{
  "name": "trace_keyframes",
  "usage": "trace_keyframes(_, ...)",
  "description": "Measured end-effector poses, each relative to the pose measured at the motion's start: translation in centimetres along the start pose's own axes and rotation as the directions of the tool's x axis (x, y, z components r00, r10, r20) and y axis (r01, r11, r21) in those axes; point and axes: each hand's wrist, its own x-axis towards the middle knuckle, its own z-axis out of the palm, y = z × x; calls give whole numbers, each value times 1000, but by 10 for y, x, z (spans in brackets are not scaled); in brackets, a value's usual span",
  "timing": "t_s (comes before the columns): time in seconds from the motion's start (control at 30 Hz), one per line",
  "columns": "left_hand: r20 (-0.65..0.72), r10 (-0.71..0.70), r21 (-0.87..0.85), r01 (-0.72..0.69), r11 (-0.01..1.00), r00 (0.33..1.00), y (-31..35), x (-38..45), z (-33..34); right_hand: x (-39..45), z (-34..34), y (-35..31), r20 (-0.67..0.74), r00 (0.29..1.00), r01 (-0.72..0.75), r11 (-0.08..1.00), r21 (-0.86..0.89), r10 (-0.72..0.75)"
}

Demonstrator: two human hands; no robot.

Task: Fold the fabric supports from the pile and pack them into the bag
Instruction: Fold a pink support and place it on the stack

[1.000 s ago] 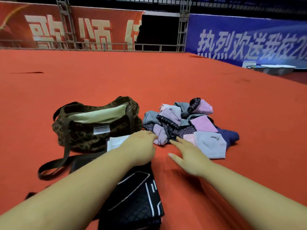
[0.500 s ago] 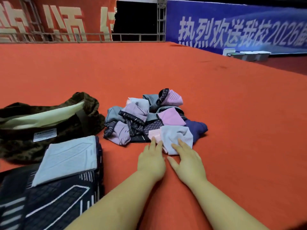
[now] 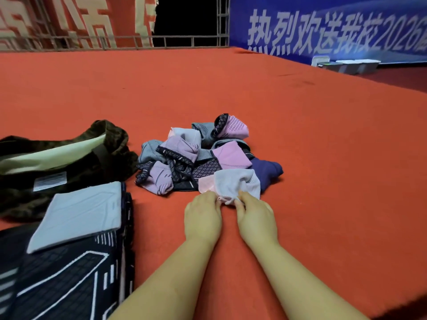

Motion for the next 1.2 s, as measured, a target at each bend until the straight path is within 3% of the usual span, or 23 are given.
trace_keyframes(0.23, 27, -149, -39, 150, 988, 988, 13, -34, -16, -12, -12, -7, 56, 998, 5, 998, 69, -9)
trace_keyframes(0.4, 19, -347, -427, 321, 845, 938, 6, -79, -39, -51, -33, -26, 155, 978, -176, 958, 228, 142)
trace_keyframes(0.5, -61, -367, -583, 265, 768, 928, 1, -112, -49, -85, -44, -42, 61, 985, -170, 907, 384, 159)
trace_keyframes(0.67, -222, -286, -594, 104, 798, 932, 2, -134, -75, -109, -68, -58, -62, 984, -116, 864, 490, 167)
trace_keyframes(0.83, -284, -209, -618, -12, 786, 936, 12, -138, -92, -105, -92, -64, -15, 990, -115, 860, 498, 141)
trace_keyframes(0.97, -402, -137, -572, -131, 809, 905, 16, -139, -89, -109, -101, -71, -59, 994, -51, 863, 502, 93)
trace_keyframes(1.2, -437, -27, -463, -199, 864, 899, 17, -143, -85, -110, -99, -72, -56, 983, -146, 929, 339, 175)
